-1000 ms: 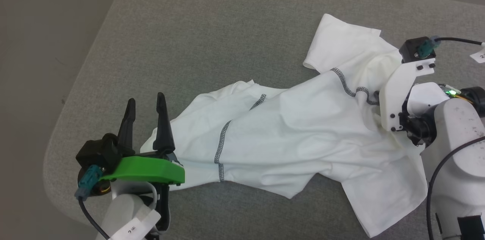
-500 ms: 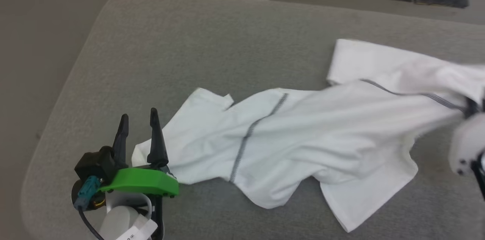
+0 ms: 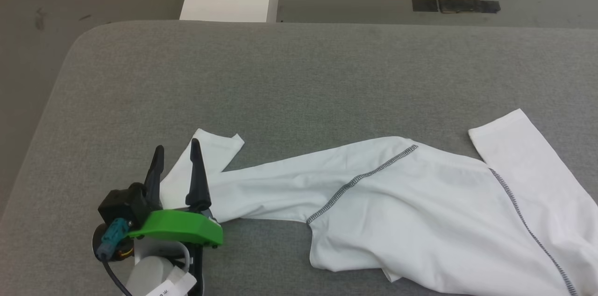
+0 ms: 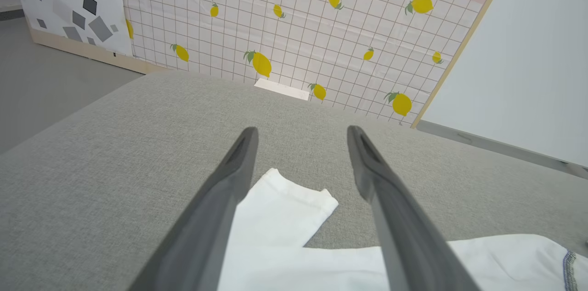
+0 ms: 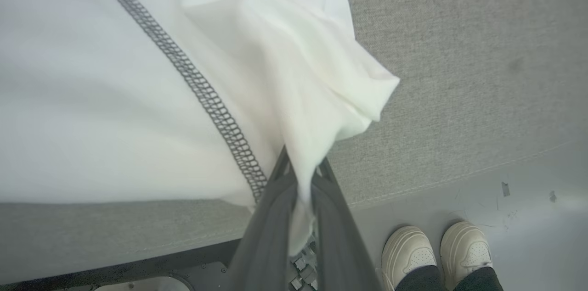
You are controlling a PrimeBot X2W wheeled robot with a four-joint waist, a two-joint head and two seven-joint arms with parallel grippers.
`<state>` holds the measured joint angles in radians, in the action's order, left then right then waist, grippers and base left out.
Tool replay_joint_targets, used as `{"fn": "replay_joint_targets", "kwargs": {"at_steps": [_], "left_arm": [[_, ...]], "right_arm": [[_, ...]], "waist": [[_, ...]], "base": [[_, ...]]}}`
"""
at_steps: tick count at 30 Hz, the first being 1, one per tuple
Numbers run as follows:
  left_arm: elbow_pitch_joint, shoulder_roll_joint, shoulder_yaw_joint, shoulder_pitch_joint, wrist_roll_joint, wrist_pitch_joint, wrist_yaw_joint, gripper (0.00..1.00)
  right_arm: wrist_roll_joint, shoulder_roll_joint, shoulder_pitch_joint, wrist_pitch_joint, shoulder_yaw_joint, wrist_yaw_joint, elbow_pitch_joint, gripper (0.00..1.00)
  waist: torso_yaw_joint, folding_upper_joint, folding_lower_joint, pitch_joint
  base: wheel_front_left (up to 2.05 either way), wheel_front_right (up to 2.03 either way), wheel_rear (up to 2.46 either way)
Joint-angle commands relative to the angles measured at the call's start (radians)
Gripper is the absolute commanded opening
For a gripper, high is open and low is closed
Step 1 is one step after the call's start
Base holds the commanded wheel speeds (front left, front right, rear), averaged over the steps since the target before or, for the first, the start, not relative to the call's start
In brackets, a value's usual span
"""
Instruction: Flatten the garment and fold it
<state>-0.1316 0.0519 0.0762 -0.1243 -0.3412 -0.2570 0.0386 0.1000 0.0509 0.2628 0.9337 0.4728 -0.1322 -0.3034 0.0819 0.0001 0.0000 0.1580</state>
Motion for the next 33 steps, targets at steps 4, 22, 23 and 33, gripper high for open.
{"fn": "replay_joint_targets", "kwargs": {"at_steps": [4,22,23,33], "left_arm": [[-0.016,-0.002,0.009,-0.011,0.006,-0.005,-0.009,1.00],[-0.215,-0.001,0.260,-0.211,0.107,0.204,-0.119,1.00],[-0.241,-0.001,0.278,-0.242,0.114,0.246,-0.125,1.00],[-0.492,0.028,0.396,-0.463,0.143,0.677,-0.157,1.00]], "right_arm": [[0.042,0.000,-0.021,-0.063,-0.041,0.002,0.044,1.00],[-0.020,-0.001,-0.156,-0.661,-0.226,0.002,0.097,1.00],[-0.018,-0.001,-0.157,-0.664,-0.235,0.002,0.101,1.00],[-0.021,-0.001,-0.173,-0.656,-0.319,0.002,0.101,1.00]], "waist": [[-0.014,-0.0001,0.0000,-0.001],[-0.022,-0.0001,0.0000,-0.007],[-0.025,-0.0001,0.0000,-0.005],[-0.089,-0.0001,0.0000,0.027]], "base": [[0.00,0.00,0.00],[0.00,0.00,0.00],[0.00,0.00,0.00],[0.00,0.00,0.00]]}}
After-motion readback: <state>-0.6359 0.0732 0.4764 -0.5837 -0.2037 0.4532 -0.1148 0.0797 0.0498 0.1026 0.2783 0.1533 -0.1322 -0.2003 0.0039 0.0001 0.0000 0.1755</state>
